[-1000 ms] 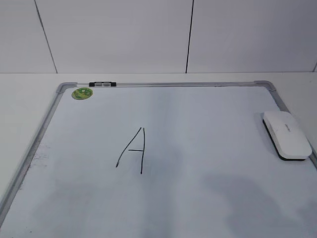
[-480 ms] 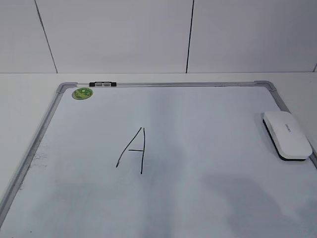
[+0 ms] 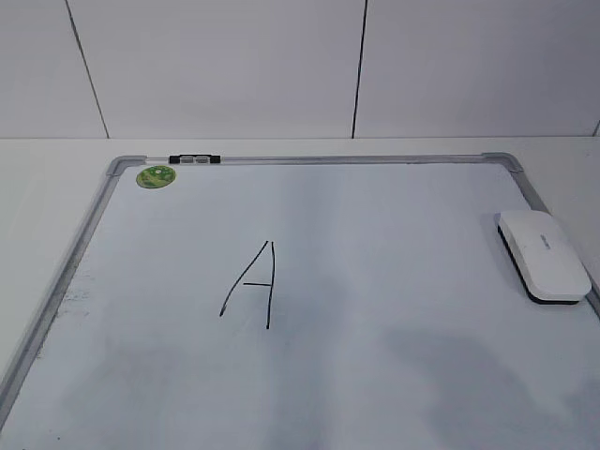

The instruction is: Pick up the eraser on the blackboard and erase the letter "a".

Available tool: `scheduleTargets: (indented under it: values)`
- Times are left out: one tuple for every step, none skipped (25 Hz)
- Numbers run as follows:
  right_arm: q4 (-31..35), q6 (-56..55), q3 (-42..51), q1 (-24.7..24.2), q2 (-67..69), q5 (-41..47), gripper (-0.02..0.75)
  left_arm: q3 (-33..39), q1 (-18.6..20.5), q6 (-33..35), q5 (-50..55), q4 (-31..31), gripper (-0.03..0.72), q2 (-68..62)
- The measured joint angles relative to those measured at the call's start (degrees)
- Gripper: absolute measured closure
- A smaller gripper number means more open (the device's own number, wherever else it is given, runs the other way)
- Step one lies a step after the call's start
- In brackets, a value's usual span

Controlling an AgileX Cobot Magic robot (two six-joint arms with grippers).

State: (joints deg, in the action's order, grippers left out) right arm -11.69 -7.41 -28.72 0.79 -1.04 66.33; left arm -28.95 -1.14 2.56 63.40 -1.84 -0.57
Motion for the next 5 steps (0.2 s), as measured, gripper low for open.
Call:
scheduleTargets:
  values:
    - [0.0, 0.0, 0.0, 0.0, 0.0, 0.0, 0.145, 0.0, 0.0, 0.0, 0.0, 0.0, 0.443, 0.0]
    - [0.0, 0.0, 0.0, 0.0, 0.0, 0.0, 0.146, 0.0, 0.0, 0.0, 0.0, 0.0, 0.443, 0.0]
    - [0.0, 0.0, 0.0, 0.0, 0.0, 0.0, 0.146, 0.0, 0.0, 0.0, 0.0, 0.0, 0.443, 0.0]
    - [0.0, 0.0, 0.0, 0.0, 0.0, 0.0, 0.145, 0.0, 0.0, 0.0, 0.0, 0.0, 0.443, 0.0]
    - [0.0, 0.0, 0.0, 0.0, 0.0, 0.0, 0.145, 0.0, 0.0, 0.0, 0.0, 0.0, 0.443, 0.0]
